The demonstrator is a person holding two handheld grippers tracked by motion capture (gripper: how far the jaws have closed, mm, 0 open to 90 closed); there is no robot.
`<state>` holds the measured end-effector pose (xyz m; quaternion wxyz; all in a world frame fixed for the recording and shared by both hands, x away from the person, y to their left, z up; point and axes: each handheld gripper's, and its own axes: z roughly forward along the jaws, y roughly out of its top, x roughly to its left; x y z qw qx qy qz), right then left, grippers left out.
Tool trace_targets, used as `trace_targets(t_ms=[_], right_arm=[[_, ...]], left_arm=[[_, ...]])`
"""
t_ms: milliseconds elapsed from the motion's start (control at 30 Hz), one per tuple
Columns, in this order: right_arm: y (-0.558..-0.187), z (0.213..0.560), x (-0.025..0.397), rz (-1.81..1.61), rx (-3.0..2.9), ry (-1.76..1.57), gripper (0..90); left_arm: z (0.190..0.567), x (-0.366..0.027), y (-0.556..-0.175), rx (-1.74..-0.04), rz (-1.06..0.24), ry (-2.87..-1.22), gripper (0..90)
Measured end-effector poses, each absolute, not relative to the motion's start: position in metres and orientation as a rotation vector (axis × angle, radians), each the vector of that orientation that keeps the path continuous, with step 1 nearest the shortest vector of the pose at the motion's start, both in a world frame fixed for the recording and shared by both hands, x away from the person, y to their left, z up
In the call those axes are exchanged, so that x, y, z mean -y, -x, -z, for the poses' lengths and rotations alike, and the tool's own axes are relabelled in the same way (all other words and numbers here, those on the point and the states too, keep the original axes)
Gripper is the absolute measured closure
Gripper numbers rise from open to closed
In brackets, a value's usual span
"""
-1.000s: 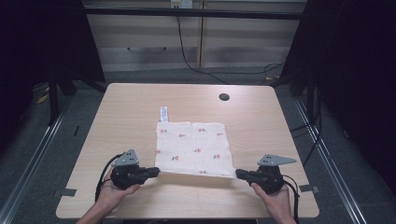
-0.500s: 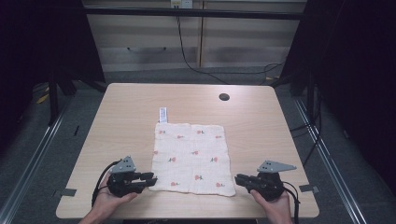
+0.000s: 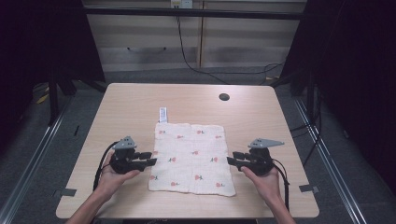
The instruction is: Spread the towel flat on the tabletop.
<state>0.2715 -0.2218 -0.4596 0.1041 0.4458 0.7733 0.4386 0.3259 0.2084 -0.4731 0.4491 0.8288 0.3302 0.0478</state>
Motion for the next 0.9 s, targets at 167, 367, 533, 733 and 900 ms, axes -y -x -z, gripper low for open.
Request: trace_targets(t_ms=[167,367,533,733,900], right_arm=[[-0.298,0.462,0.214,-1.271,-2.324,-1.256,64.3],[-0.316,0.463,0.215,-1.267,-2.326,-1.288,66.5],[-0.326,0.478,0.208,-1.258,-2.337,-1.292,66.0],[-0.326,0.495,0.201,-1.190,-2.404,-1.295,64.8],[-0.328,0.504,0.191,-1.154,-2.433,-1.257,63.9]], left_arm=[[0.470,-0.200,-0.346,-0.840,-0.106,-2.047,62.1],[0.472,-0.193,-0.362,-0.844,-0.126,-2.063,64.3],[0.490,-0.189,-0.367,-0.859,-0.106,-2.113,63.2],[0.499,-0.189,-0.366,-0.853,-0.116,-2.150,63.7],[0.502,-0.190,-0.370,-0.861,-0.139,-2.150,67.0]])
